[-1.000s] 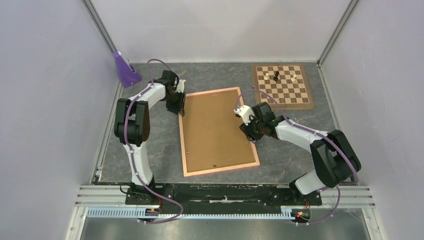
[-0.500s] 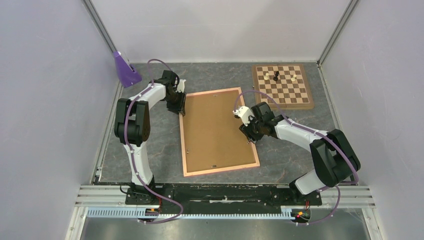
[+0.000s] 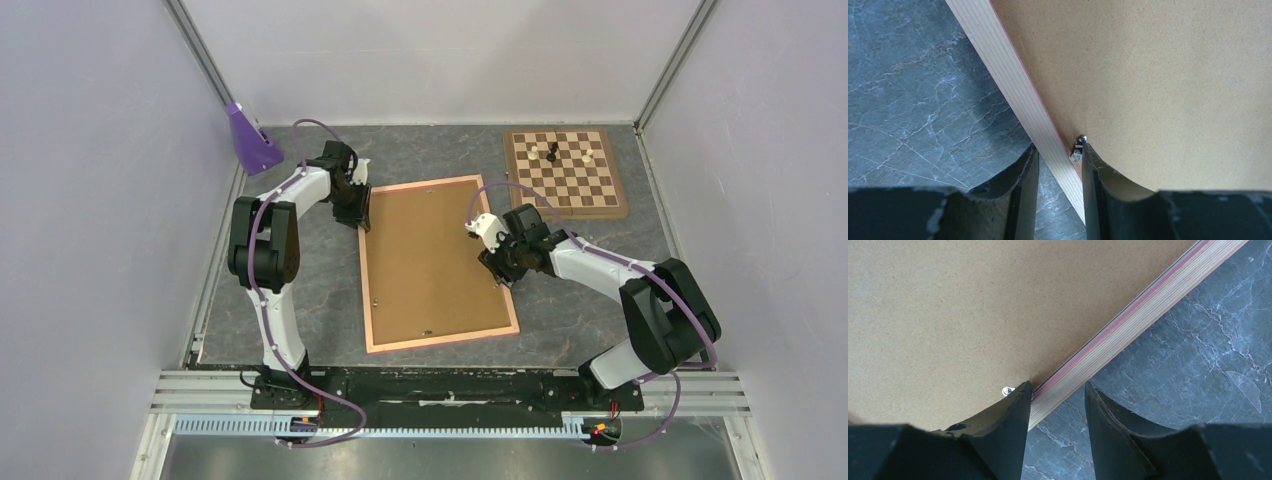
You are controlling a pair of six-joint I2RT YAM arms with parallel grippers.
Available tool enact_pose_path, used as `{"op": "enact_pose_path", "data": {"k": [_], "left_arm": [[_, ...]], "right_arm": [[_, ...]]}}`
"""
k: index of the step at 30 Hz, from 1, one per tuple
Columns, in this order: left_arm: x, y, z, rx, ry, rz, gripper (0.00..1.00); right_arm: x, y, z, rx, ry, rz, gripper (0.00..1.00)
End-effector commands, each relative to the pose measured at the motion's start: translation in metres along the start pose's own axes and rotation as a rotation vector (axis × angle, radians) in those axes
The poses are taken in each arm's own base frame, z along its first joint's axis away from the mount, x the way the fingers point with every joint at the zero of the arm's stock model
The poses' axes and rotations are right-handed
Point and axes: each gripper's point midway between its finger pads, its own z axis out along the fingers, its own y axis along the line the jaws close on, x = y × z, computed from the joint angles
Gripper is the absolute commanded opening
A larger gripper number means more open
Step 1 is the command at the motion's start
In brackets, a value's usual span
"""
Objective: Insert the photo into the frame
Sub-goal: Install the photo frame at the center of the board.
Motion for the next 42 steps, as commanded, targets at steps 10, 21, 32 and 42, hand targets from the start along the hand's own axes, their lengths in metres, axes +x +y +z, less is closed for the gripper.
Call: {"op": "enact_pose_path", "data": {"k": [10,21,32,42], "left_arm": [[-0.013,0.036,0.006,-0.128,-0.079,-0.063,0.02],[-0.013,0.041,0.007,-0.152,-0.102,-0.087,0.02],[-0.014,0.039,0.007,-0.136,-0.108,-0.095,0.02],[-0.018,0.029,-0.001,-0.087,-0.134,-0.091,0.02]], "right_arm": [[0.053,0.035,-0.007,-0.146,0.170,-0.001,0.49],[0.060,0.047,-0.007,-0.224,0.188,-0.044,0.50],[0.060,0.041,-0.006,-0.212,0.209,-0.061,0.52],[-0.019,-0.013,-0.025,-0.042,0.053,0.005,0.60]]}}
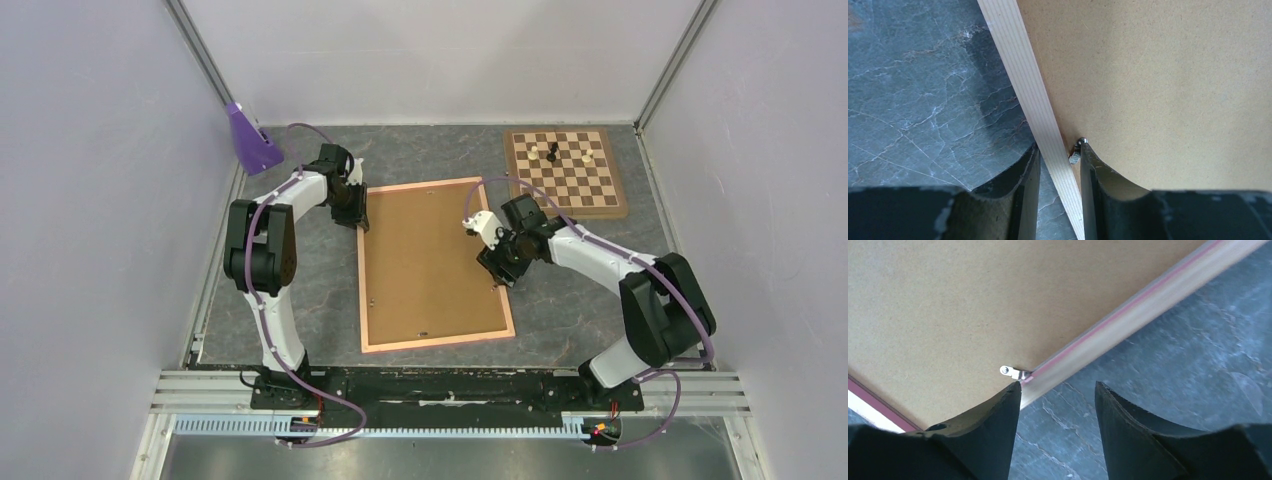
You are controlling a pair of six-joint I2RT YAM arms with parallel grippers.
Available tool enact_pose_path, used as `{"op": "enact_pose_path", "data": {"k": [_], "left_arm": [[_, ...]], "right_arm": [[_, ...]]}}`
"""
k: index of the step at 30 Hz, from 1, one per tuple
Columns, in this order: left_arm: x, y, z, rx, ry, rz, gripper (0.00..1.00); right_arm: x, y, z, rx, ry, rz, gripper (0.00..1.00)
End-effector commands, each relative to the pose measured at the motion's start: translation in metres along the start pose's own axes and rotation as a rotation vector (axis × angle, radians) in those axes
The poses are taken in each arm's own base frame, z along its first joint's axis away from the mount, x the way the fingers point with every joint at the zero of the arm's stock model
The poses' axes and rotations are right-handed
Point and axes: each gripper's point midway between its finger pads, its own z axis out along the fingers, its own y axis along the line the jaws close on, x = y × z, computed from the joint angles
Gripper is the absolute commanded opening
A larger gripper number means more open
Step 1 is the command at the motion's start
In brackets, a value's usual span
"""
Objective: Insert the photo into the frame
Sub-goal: Install the photo frame at the center of the board.
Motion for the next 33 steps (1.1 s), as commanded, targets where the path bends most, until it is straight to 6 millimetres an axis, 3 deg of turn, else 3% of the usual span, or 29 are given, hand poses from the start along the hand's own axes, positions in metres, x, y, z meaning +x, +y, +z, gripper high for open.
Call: {"op": "enact_pose_path", "data": {"k": [1,10,17,21,24,33], "left_arm": [[-0.019,0.024,-0.001,-0.076,-0.090,-0.001,0.02],[-0.021,0.019,-0.003,-0.049,-0.095,0.001,0.02],[-0.021,0.015,-0.006,-0.031,-0.099,0.005,0.02],[-0.022,0.013,-0.007,-0.016,-0.109,0.006,0.02],[-0.022,0.011,-0.008,-0.005,-0.114,0.010,0.02],[-0.018,0.012,-0.003,-0.003,-0.125,0.023,0.02]], "right_arm": [[-0.023,-0.026,-0.024,0.071,-0.019,0.053,0.61],[-0.073,-0.069,-0.064,0.209,-0.130,0.081,0.74],[-0.098,-0.096,-0.076,0.321,-0.253,0.161,0.79],[-0.101,-0.109,-0.078,0.400,-0.316,0.211,0.79],[-0.091,-0.119,-0.079,0.476,-0.303,0.215,0.79],[-0.088,-0.122,-0.073,0.523,-0.381,0.232,0.81]]}}
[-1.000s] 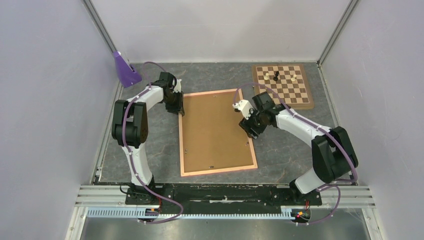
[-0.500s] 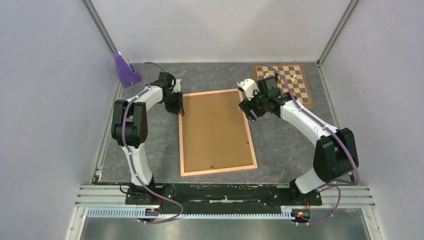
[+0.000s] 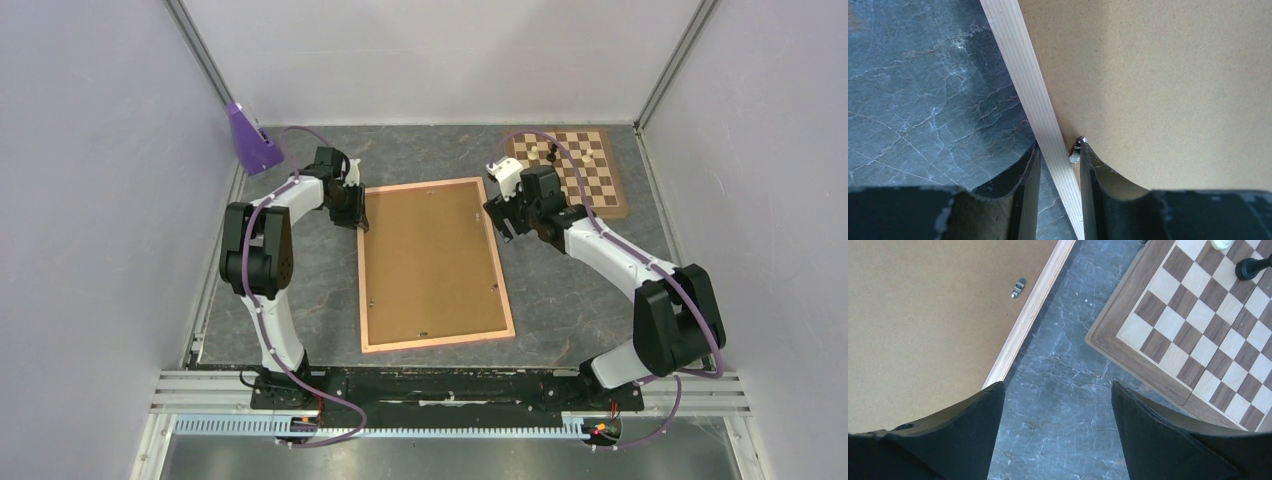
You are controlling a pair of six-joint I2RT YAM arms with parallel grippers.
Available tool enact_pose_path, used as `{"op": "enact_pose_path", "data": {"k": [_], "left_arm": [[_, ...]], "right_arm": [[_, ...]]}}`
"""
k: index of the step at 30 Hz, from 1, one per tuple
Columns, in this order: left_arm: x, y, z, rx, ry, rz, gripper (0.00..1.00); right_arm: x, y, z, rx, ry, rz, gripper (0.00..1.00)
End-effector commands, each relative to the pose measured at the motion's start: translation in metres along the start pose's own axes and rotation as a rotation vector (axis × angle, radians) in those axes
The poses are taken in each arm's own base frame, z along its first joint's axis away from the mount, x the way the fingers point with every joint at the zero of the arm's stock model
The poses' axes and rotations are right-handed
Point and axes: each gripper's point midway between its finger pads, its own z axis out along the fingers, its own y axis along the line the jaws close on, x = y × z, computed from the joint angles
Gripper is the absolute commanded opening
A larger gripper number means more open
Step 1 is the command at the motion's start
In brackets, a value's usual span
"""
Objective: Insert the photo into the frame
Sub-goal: Install the photo frame at the center of the board.
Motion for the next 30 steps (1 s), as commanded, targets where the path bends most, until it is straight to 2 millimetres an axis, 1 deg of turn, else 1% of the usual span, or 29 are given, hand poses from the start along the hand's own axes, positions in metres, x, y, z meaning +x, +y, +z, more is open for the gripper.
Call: {"op": "enact_pose_path", "data": {"k": [1,4,8,13,17,18,23,27,30], "left_arm": [[-0.019,0.013,-0.002,-0.042,-0.089,0.032,0.02],[-0.020,0.016,-0.001,-0.051,-0.105,0.040,0.02],[-0.016,0.017,0.003,-0.046,-0.106,0.044,0.02],[-0.012,0.020,0.005,-0.042,-0.102,0.041,0.02],[-0.010,0.019,0.003,-0.038,-0.096,0.038,0.02],[-0.011,0.019,0.001,-0.039,-0.100,0.039,0.02],[-0.010,0.018,-0.004,-0.041,-0.099,0.048,0.02],[-0.010,0.015,-0.006,-0.026,-0.093,0.048,0.02],[-0.011,0.012,-0.009,-0.015,-0.084,0.043,0.02]], "right_arm": [[-0.027,-0.015,-0.001,0.077,-0.131,0.037,0.82],[-0.030,-0.015,0.005,0.081,-0.145,0.045,0.82],[-0.035,-0.017,0.008,0.093,-0.172,0.054,0.82],[-0.033,-0.017,0.010,0.091,-0.172,0.053,0.82],[-0.031,-0.014,0.012,0.080,-0.165,0.051,0.82],[-0.036,-0.015,0.013,0.084,-0.184,0.051,0.82],[-0.045,-0.018,0.017,0.088,-0.192,0.050,0.82],[-0.060,-0.027,0.019,0.116,-0.213,0.051,0.82],[-0.068,-0.032,0.026,0.134,-0.219,0.056,0.82]]}}
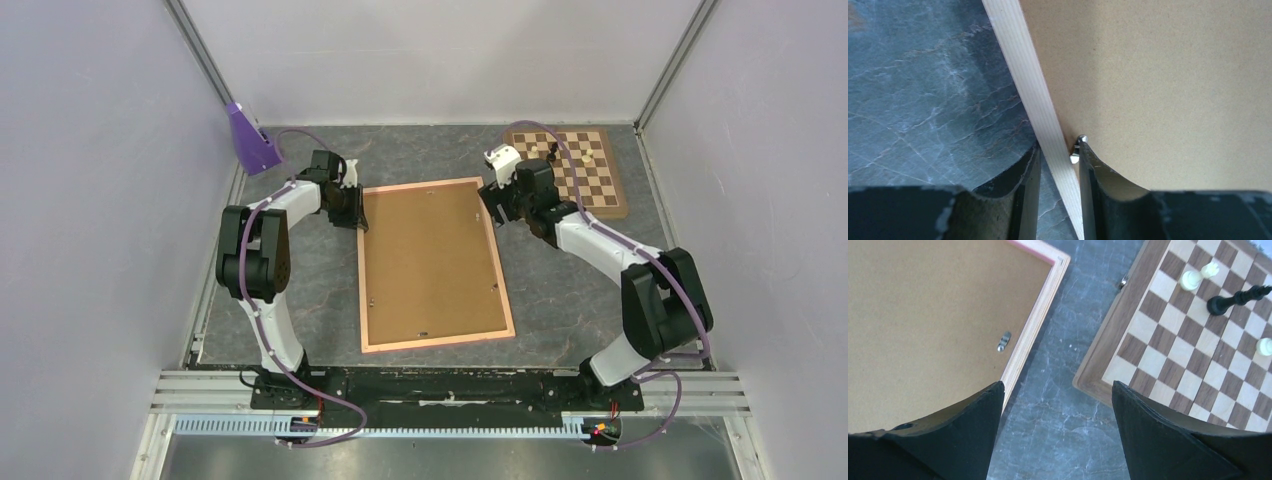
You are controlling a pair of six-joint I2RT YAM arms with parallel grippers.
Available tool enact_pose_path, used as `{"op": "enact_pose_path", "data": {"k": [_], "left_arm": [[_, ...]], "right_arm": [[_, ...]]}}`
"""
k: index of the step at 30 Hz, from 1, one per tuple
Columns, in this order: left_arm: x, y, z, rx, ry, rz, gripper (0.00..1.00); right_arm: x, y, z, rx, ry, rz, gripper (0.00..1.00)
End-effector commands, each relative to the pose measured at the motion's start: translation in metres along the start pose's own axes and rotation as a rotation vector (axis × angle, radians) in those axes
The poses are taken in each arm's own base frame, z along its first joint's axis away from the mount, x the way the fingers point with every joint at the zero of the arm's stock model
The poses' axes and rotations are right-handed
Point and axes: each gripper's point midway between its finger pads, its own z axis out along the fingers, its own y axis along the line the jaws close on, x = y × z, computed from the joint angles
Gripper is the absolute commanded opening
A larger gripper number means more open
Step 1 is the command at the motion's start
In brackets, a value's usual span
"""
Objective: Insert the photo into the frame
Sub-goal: Install the photo frame at the center of the board.
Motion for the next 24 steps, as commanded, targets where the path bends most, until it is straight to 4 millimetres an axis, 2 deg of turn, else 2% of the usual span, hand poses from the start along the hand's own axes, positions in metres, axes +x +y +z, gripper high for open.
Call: {"op": "enact_pose_path", "data": {"k": [1,4,9,12,24], "left_arm": [[-0.013,0.010,-0.010,-0.036,-0.039,0.042,0.02],[-0.015,0.008,-0.015,-0.033,-0.042,0.048,0.02],[-0.015,0.005,-0.018,-0.024,-0.036,0.048,0.02],[-0.013,0.004,-0.019,-0.019,-0.028,0.046,0.02],[-0.010,0.003,-0.016,-0.018,-0.014,0.061,0.02]], "right_arm": [[-0.045,-0.018,0.010,0.061,-0.099,0.015,0.82],[-0.048,-0.016,0.026,0.043,-0.087,0.022,0.82],[-0.042,-0.013,0.054,0.033,-0.044,0.014,0.80],[-0.032,-0.005,0.066,0.000,-0.018,0.013,0.78],[0.007,0.023,0.089,-0.083,0.071,0.014,0.78]]}}
